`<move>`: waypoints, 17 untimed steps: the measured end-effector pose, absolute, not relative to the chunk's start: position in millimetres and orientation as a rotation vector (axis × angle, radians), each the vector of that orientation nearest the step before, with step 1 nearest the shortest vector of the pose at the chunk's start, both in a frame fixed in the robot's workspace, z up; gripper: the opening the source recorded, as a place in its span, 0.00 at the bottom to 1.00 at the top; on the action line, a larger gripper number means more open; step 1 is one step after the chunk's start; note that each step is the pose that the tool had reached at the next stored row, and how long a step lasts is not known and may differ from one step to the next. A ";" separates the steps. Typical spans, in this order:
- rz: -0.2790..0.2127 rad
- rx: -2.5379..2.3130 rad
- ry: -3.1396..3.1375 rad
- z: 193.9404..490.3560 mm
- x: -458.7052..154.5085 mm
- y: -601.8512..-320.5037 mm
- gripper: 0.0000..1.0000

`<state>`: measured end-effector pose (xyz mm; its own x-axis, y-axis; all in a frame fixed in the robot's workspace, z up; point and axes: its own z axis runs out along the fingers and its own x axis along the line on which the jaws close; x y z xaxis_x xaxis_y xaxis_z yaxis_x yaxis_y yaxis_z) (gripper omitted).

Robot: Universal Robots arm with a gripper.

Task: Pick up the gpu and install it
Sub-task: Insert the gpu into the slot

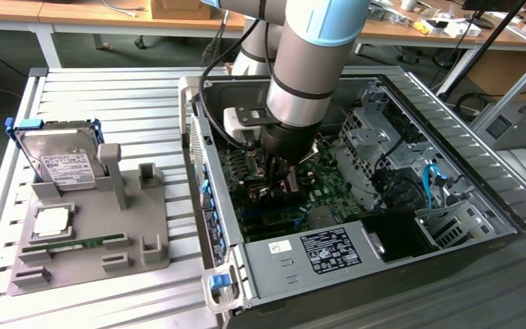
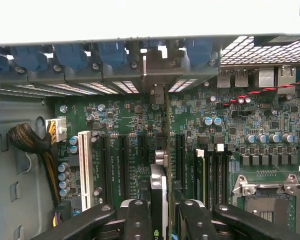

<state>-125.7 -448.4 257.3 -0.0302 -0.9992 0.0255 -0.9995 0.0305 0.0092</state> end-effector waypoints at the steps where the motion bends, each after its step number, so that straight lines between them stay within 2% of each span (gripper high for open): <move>1: 0.017 2.170 -2.237 257.3 -125.7 -448.4 0.27; 6: 0.017 2.170 -2.238 256.9 -125.8 -448.2 0.28; 7: 0.017 2.170 -2.238 256.9 -125.8 -448.3 0.33; 8: 0.017 2.170 -2.237 257.2 -125.7 -448.3 0.33; 9: 0.017 2.170 -2.237 257.3 -125.7 -448.4 0.40; 13: 0.018 2.170 -2.237 258.6 -125.7 -448.4 0.40; 17: 0.017 2.170 -2.237 276.1 -125.7 -447.4 0.40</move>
